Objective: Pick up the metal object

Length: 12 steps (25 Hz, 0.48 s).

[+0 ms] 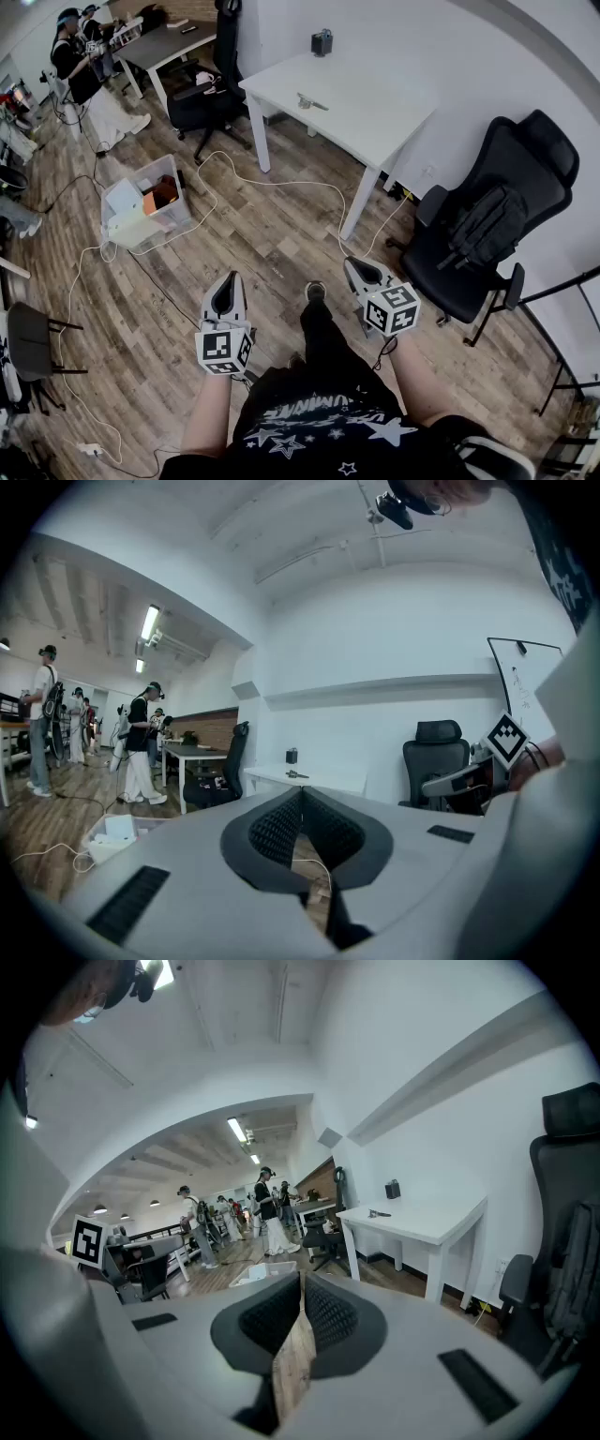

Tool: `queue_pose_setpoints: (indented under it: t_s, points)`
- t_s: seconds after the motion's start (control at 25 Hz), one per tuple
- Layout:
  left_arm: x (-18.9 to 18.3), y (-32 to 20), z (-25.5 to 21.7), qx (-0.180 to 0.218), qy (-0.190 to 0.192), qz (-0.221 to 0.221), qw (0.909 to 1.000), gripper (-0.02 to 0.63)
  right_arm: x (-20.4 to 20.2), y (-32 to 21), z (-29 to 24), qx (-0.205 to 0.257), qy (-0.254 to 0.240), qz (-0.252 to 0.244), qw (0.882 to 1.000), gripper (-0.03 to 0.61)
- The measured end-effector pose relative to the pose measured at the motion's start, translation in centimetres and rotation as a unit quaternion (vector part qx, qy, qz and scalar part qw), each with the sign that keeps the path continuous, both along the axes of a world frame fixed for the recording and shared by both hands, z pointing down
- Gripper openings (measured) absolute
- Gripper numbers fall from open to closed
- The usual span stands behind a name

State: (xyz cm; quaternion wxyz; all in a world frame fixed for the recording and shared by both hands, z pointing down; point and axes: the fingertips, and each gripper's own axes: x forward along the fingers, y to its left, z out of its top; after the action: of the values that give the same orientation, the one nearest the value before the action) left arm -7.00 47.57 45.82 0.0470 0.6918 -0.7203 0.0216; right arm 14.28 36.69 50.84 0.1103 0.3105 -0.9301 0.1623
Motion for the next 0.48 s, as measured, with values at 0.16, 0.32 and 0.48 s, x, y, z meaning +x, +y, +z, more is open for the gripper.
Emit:
queue_pose_setpoints:
  t_s: [0.16,0.32,0.48]
  points:
    - [-0.06,0.23,0.1,-0.002,-0.005,0.0,1.0,0.02,0.03,0.22,-0.09,0.001,0.0,0.0,1.0,0.051]
    - [-0.2,-0.16,-0.05,-0.002,-0.004,-0.001,1.0,0.02,0.05,-0.25,-0.07,0.001,-0.001,0.003,1.0,0.051]
    - [-0.6,-0.49,0.67,-0.011,0.0,-0.003,0.9999,0.02,-0.42,-0.57,0.47,-0.004,0.003,0.002,1.0,0.051]
